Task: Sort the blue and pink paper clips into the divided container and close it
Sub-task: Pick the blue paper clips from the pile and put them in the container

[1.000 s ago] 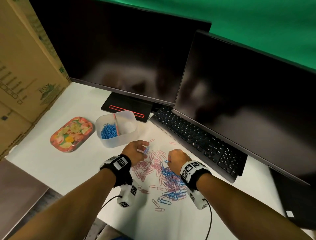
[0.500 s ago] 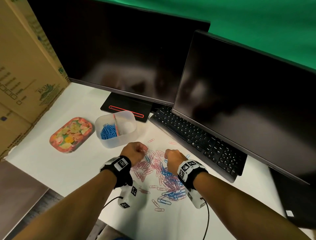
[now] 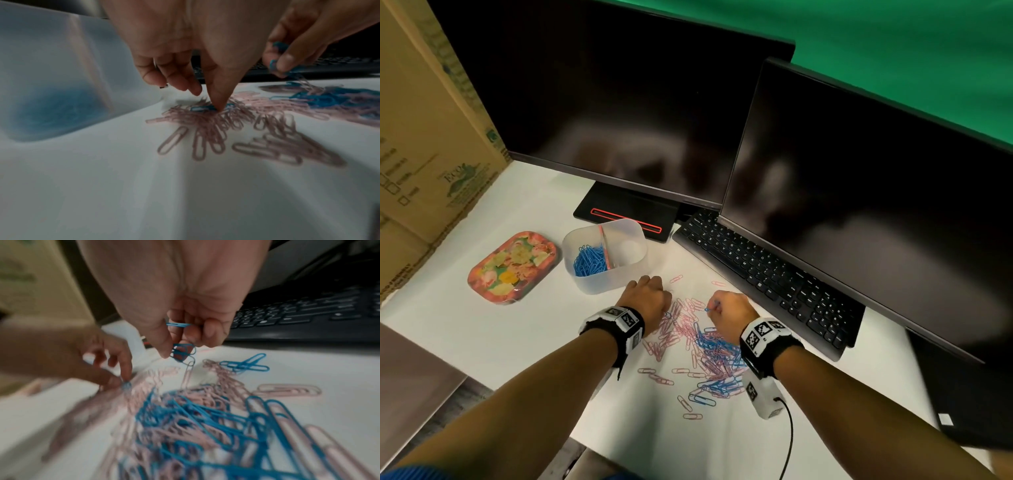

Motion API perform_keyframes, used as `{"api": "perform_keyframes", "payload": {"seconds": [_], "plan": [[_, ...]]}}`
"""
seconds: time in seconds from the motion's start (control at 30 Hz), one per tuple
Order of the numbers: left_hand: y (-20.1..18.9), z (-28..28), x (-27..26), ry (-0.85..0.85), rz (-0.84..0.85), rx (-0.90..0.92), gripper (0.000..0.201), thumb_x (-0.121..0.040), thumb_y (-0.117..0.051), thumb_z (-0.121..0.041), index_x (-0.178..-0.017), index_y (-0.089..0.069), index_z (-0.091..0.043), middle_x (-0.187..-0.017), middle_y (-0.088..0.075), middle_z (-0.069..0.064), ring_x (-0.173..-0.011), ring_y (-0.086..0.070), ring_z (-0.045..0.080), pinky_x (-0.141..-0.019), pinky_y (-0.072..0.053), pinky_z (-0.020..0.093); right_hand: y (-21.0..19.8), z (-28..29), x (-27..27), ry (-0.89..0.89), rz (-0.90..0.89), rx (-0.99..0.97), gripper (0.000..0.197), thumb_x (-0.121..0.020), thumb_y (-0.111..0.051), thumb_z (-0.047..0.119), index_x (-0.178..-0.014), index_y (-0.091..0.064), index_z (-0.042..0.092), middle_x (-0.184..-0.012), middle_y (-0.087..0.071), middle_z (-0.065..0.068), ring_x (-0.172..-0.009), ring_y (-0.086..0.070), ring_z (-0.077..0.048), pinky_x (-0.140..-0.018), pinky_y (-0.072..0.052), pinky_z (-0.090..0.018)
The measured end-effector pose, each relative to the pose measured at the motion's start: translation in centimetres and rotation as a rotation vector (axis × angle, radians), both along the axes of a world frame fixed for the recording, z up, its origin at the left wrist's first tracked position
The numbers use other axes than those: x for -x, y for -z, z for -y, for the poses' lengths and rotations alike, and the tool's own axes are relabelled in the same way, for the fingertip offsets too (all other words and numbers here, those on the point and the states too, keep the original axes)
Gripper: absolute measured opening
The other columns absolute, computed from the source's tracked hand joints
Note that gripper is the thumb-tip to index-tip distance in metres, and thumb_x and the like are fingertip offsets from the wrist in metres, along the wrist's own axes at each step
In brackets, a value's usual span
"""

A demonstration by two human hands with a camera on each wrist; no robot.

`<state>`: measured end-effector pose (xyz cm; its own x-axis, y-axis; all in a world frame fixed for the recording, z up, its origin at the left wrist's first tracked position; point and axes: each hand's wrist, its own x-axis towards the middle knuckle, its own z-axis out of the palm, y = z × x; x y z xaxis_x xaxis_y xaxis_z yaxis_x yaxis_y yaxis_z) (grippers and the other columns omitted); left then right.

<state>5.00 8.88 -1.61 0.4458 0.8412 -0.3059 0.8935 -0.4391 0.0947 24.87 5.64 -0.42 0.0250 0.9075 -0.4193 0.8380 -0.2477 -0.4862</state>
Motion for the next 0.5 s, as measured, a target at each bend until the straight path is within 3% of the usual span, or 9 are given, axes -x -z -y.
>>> {"api": "perform_keyframes", "payload": {"seconds": [0.1,0.2,0.27,0.37,0.5], "plan": [[-0.4,-0.7,-0.5,-0.019,-0.046,0.06,0.024,-0.085,-0.055,-0.018,-0.107,-0.064,-0.02,-0.117,-0.051,0.006,-0.113,-0.047,0.027,-0.096,-0.043,0.041,-0.5,-0.5,-1.3,0.159,-0.218,-0.036,0.008,-0.085,-0.065,0.016,-0.08,-0.064,0.023,-0.085,-0.063,-0.003,-0.079,-0.061,-0.019,-0.071,-0.046,-0.021],[-0.2,-1.0,-0.5,-0.032,0.001,0.105,0.023,-0.086,-0.057,-0.02,-0.109,-0.061,-0.021,-0.117,-0.054,0.003,-0.112,-0.049,0.024,-0.095,-0.043,0.038,-1.2,-0.5,-2.2,0.292,-0.597,0.034,0.012,-0.09,-0.058,0.001,-0.096,-0.061,0.011,-0.08,-0.062,-0.008,-0.07,-0.055,-0.017,-0.058,-0.044,-0.016],[0.0,-1.0,-0.4,-0.058,0.044,0.125,0.022,-0.088,-0.058,-0.022,-0.109,-0.06,-0.023,-0.116,-0.055,0.001,-0.111,-0.051,0.023,-0.095,-0.042,0.036,-1.6,0.0,-2.8,0.398,-0.789,0.097,0.019,-0.092,-0.051,-0.004,-0.106,-0.061,0.005,-0.072,-0.057,-0.008,-0.062,-0.049,-0.016,-0.05,-0.038,-0.019],[0.0,-1.0,-0.4,-0.068,0.051,0.13,0.018,-0.087,-0.057,-0.019,-0.103,-0.064,-0.024,-0.113,-0.057,0.002,-0.107,-0.053,0.023,-0.093,-0.044,0.035,-1.7,1.0,-3.6,0.568,-1.013,0.188,0.017,-0.094,-0.047,-0.002,-0.096,-0.063,0.004,-0.069,-0.052,-0.01,-0.06,-0.055,-0.021,-0.052,-0.04,-0.029],[-0.1,-1.1,-0.5,-0.071,0.041,0.159,0.016,-0.088,-0.054,-0.021,-0.101,-0.064,-0.022,-0.113,-0.057,0.003,-0.107,-0.055,0.024,-0.093,-0.046,0.036,-1.5,1.7,-4.7,0.763,-1.163,0.301,0.012,-0.092,-0.045,0.008,-0.091,-0.057,0.007,-0.071,-0.049,-0.009,-0.057,-0.05,-0.02,-0.051,-0.038,-0.028]]}}
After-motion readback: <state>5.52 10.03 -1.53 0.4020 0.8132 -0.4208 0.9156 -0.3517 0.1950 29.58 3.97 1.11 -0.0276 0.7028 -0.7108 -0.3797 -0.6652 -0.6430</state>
